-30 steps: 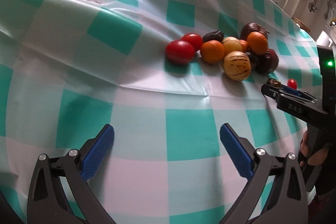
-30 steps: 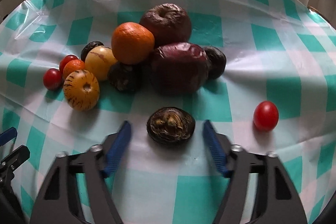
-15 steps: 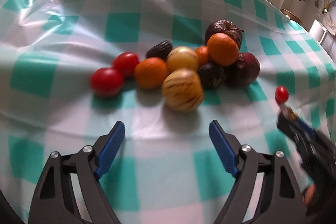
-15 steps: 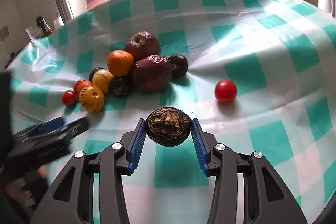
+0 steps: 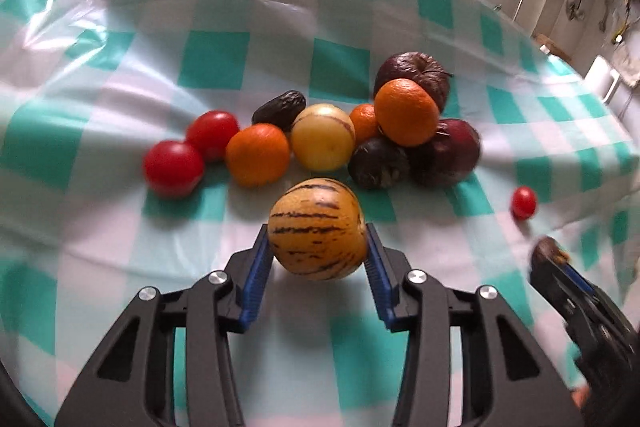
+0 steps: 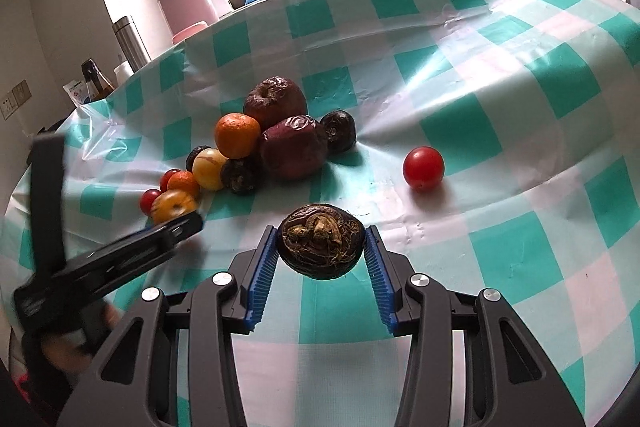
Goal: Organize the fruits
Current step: 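Carry the dried fruit and pepino melon off the table toward the white box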
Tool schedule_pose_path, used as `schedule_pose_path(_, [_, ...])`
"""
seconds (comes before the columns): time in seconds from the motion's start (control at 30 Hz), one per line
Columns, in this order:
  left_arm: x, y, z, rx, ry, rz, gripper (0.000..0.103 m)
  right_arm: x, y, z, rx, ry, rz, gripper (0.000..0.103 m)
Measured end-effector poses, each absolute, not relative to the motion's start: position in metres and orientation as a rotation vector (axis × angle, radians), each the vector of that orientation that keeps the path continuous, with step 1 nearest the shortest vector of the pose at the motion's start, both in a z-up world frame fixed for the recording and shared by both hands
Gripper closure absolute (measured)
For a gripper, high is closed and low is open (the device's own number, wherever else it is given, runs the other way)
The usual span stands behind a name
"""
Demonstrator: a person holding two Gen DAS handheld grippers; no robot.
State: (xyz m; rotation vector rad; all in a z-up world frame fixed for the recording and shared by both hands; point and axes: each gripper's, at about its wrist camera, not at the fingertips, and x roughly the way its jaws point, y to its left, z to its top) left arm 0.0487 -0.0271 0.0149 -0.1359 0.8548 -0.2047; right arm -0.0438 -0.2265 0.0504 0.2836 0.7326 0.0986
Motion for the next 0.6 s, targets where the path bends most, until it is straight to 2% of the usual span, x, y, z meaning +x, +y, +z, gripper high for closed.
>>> schedule_pose_path(0.27, [0.006, 0.022, 0.021, -0.277, 0.776, -0.149, 0.058, -0.059, -0.222, 0.051, 0.292, 0.724, 0.124, 0.059])
schedule_pose_path(0.6, [-0.036, 0.042, 0.036, -0.258, 0.66, -0.132, 0.058, -0.095, -0.213, 0.054, 0.305, 0.727, 0.179, 0.059])
